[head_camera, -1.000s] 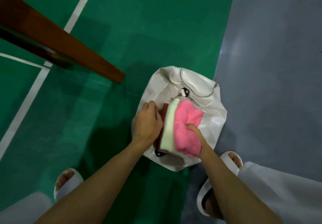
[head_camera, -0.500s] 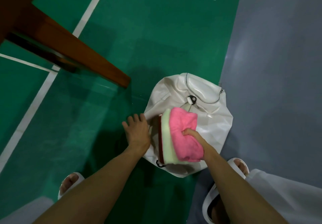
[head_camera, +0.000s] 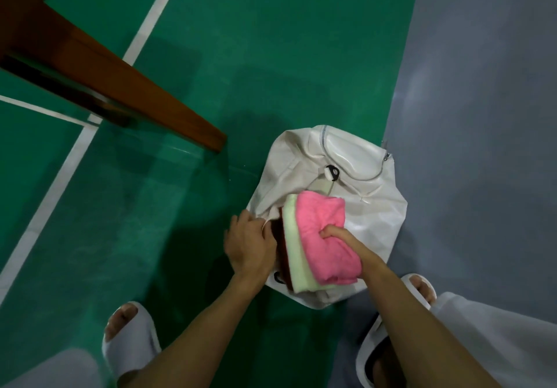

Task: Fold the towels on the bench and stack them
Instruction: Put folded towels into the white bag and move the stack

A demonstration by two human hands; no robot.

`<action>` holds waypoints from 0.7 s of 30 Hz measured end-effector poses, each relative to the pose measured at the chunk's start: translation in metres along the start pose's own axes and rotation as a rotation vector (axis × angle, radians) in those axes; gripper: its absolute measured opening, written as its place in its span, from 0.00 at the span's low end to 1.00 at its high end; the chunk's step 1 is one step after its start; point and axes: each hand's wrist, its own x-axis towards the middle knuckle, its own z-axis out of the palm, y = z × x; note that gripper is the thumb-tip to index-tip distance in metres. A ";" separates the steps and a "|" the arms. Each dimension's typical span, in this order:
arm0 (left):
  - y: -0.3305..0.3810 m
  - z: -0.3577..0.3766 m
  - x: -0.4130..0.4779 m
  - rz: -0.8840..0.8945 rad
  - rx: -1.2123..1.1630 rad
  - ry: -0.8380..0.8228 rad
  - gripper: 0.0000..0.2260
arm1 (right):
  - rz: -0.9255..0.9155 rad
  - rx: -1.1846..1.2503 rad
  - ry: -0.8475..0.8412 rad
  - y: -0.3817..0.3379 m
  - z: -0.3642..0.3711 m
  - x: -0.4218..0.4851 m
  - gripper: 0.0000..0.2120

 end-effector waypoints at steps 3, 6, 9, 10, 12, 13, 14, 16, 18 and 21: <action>-0.006 -0.010 -0.043 0.014 -0.403 0.231 0.05 | -0.029 -0.018 0.089 -0.005 0.004 0.002 0.34; 0.000 -0.019 -0.066 0.068 -0.596 0.300 0.07 | -0.141 -0.077 0.215 -0.006 0.019 0.003 0.17; 0.005 -0.021 -0.079 0.120 -0.636 0.300 0.08 | -0.183 0.062 0.199 -0.005 0.043 0.005 0.09; 0.007 -0.023 -0.081 0.140 -0.625 0.305 0.07 | -0.182 0.145 0.176 -0.008 0.055 0.006 0.08; 0.008 -0.030 -0.083 0.179 -0.586 0.321 0.06 | -0.152 0.272 0.164 -0.011 0.072 0.012 0.11; 0.008 -0.034 -0.083 0.193 -0.559 0.324 0.06 | -0.155 0.255 0.157 -0.011 0.081 0.012 0.12; 0.007 -0.037 -0.083 0.201 -0.528 0.325 0.07 | -0.171 0.203 0.153 -0.008 0.089 0.014 0.11; 0.000 -0.038 -0.081 0.184 -0.474 0.327 0.06 | -0.161 0.062 0.209 0.007 0.105 0.020 0.12; -0.009 -0.035 -0.079 0.138 -0.444 0.329 0.05 | -0.197 0.004 0.232 0.028 0.113 0.033 0.16; -0.021 -0.031 -0.081 0.162 -0.387 0.308 0.08 | -0.216 0.040 0.234 0.038 0.122 0.034 0.23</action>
